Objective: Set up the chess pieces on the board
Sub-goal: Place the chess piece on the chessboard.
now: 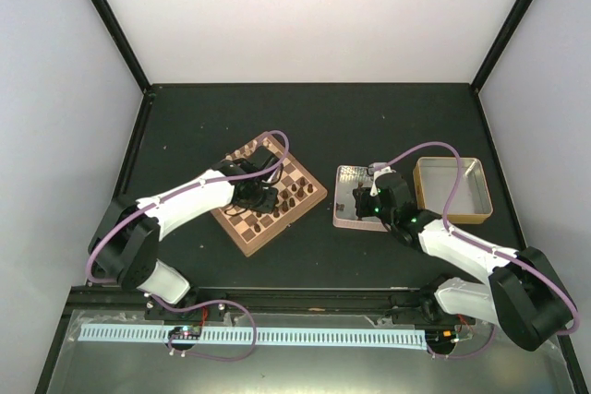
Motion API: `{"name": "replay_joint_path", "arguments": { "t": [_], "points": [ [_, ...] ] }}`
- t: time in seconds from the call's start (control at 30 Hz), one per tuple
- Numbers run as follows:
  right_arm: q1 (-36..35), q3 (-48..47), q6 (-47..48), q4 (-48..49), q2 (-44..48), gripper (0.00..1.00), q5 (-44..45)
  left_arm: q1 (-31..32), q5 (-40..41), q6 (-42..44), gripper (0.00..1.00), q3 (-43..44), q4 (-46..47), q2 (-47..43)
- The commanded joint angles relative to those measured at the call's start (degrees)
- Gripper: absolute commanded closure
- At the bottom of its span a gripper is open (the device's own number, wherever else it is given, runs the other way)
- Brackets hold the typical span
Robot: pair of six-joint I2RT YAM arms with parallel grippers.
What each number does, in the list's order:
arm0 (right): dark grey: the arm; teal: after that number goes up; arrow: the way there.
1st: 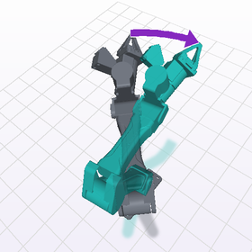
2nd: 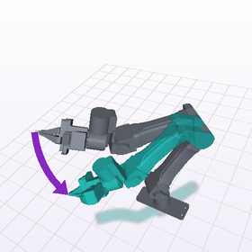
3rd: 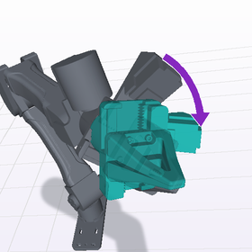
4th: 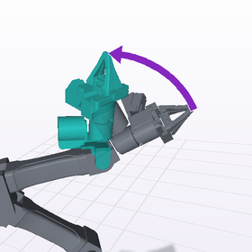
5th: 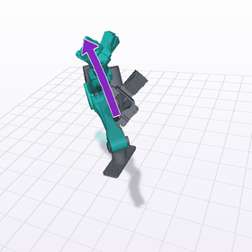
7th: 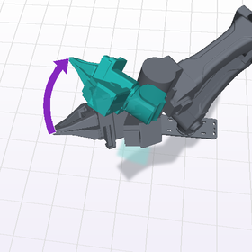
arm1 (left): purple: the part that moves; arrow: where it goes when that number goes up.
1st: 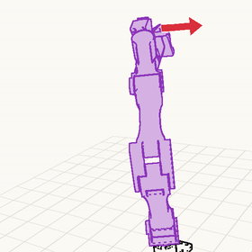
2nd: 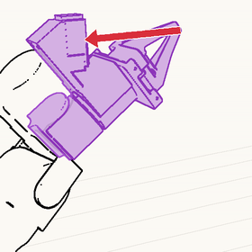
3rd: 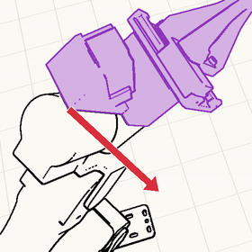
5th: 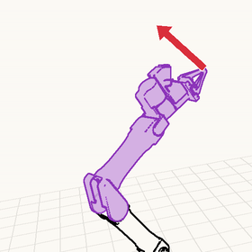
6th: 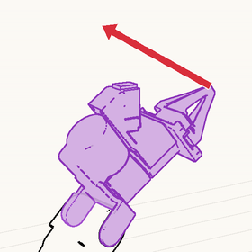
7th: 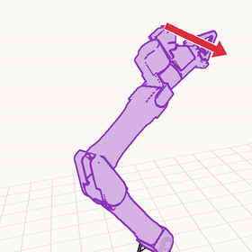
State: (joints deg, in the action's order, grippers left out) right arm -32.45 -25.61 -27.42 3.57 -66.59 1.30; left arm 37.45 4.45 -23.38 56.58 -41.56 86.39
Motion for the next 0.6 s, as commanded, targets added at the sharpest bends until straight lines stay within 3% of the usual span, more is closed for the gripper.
{"name": "replay_joint_path", "arguments": {
  "t": [0.0, 0.57],
  "points": [
    [-0.1, -0.9, -0.1, 0.9, 0.2, 0.91, 1.4, -0.4, -3.4, 0.8, 0.95, 2.1, -1.4, -0.9],
    [-0.1, -1.0, -0.3, 1.4, -0.4, 0.91, 0.9, 0.0, -6.6, 1.5, 0.95, -0.8, -3.7, -2.7]
  ]
}}
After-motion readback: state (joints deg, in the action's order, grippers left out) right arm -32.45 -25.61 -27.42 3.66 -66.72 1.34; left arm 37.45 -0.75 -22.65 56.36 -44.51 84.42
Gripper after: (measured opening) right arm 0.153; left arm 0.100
